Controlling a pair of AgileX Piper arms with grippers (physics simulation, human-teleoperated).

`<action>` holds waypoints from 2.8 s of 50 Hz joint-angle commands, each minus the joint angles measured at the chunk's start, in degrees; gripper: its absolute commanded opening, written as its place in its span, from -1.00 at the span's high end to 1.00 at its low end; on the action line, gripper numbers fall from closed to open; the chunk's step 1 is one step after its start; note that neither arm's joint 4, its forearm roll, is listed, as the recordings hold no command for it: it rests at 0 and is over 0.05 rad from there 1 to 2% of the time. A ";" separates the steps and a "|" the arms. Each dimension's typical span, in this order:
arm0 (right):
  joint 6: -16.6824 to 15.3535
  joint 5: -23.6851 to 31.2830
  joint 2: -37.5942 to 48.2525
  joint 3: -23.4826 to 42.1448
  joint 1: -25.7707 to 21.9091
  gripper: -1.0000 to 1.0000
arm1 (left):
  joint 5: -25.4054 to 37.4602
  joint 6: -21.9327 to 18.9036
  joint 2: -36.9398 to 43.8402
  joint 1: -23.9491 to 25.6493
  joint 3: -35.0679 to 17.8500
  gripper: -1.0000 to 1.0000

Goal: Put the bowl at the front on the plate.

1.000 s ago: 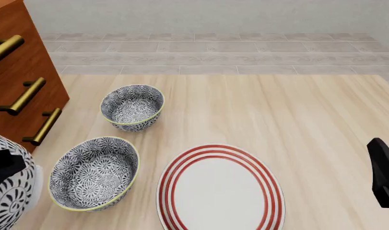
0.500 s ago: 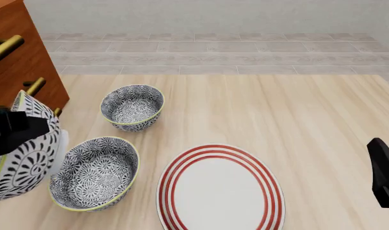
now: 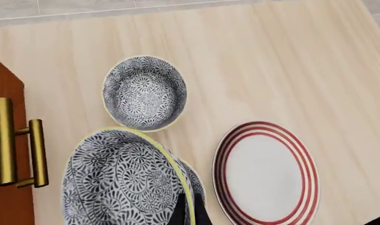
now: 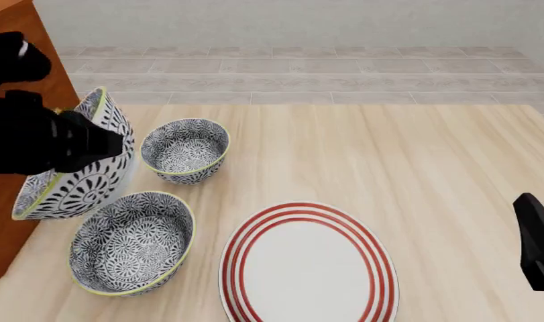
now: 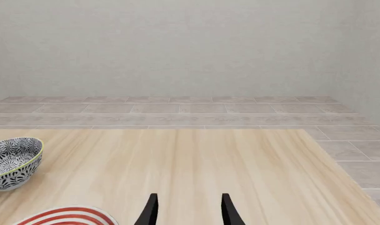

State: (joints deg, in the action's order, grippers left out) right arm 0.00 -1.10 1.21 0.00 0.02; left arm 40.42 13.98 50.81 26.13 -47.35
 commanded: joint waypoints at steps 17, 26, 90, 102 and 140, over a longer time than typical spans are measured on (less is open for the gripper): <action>0.01 0.38 -0.35 0.03 0.00 -1.00 | -1.49 -14.35 17.24 8.80 -11.14 1.00; 0.00 0.38 -0.35 0.03 0.00 -1.00 | -3.13 -15.77 23.48 13.33 -12.15 1.00; 0.00 0.39 -0.35 0.03 -0.01 -1.00 | -6.23 -18.97 45.94 33.09 -21.69 1.00; -0.01 0.39 -0.36 0.03 0.01 -1.00 | -6.49 -20.03 44.73 31.78 -19.43 1.00; -0.01 0.38 -0.34 0.03 0.01 -1.00 | -8.85 -16.44 47.64 35.73 -17.90 1.00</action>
State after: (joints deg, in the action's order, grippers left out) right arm 0.00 -1.10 1.22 0.00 0.02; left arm 32.22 -3.16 97.98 61.17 -65.90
